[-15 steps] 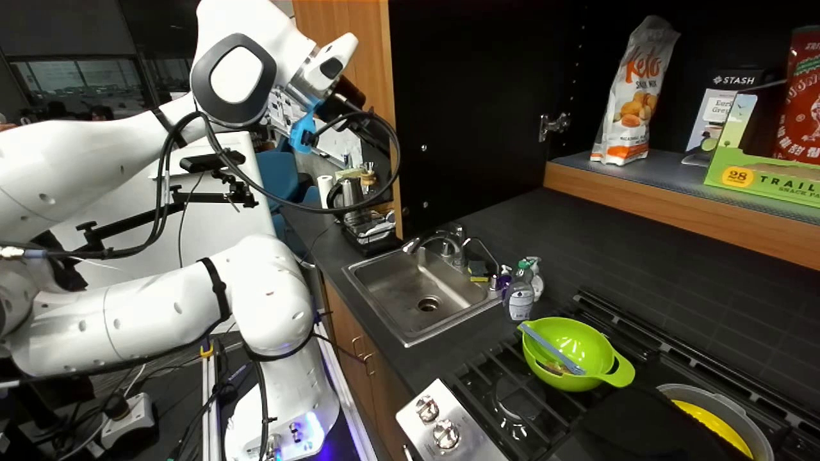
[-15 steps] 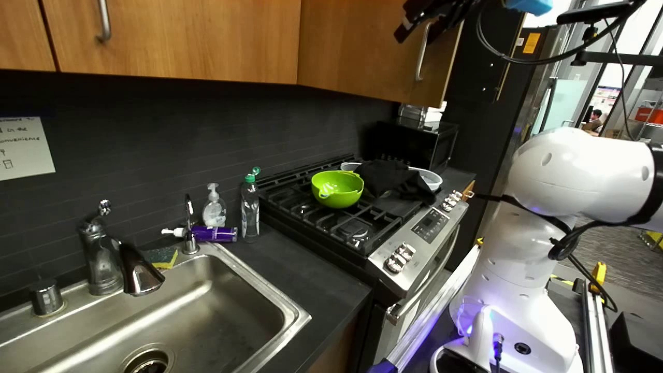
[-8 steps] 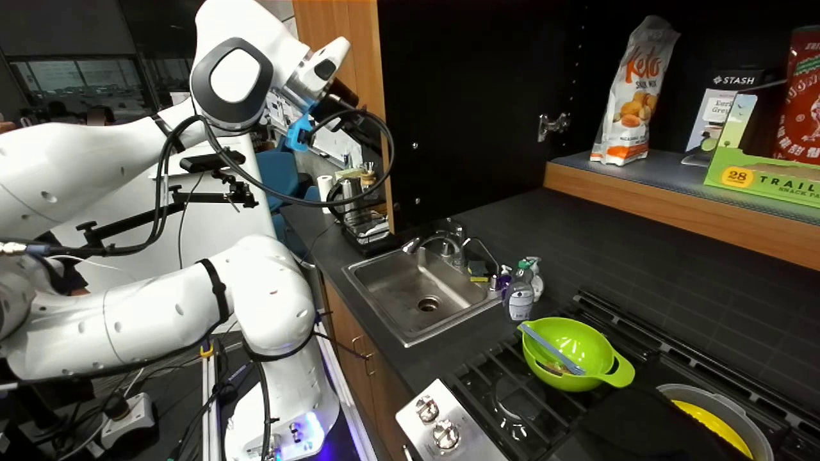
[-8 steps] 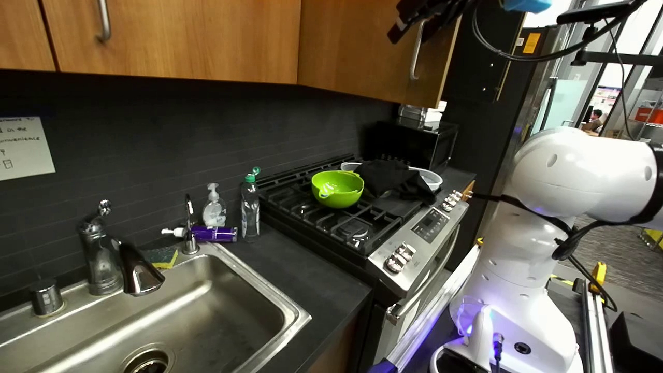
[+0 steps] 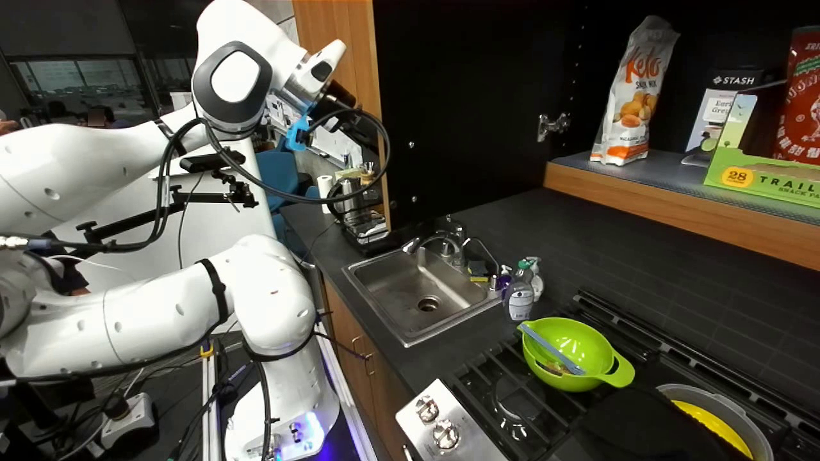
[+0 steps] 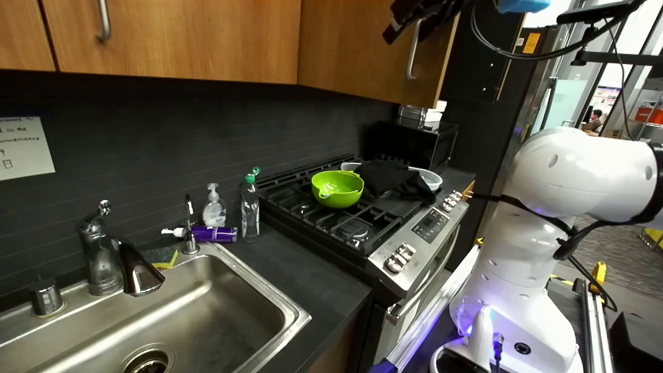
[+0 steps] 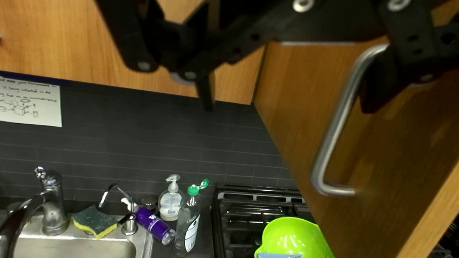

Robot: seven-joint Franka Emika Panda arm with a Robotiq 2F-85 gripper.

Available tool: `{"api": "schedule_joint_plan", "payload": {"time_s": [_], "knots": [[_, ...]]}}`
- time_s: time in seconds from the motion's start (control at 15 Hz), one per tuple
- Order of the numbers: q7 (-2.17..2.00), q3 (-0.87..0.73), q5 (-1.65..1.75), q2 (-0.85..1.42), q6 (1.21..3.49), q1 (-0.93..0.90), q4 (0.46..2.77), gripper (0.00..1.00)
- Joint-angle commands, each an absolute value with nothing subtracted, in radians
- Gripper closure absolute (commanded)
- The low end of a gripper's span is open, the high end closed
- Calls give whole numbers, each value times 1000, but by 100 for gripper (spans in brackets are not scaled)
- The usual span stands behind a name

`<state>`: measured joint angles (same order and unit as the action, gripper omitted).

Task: Open the left door of the top rightmost cabinet

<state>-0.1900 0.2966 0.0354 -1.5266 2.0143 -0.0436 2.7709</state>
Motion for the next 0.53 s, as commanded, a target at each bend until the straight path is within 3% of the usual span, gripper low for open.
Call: {"api": "schedule_joint_plan", "payload": {"time_s": [0.0, 0.47], "knots": [[-175, 322, 25, -1508, 2106, -93, 2782, 0], [-201, 360, 35, -1495, 2118, -94, 2783, 0]]}}
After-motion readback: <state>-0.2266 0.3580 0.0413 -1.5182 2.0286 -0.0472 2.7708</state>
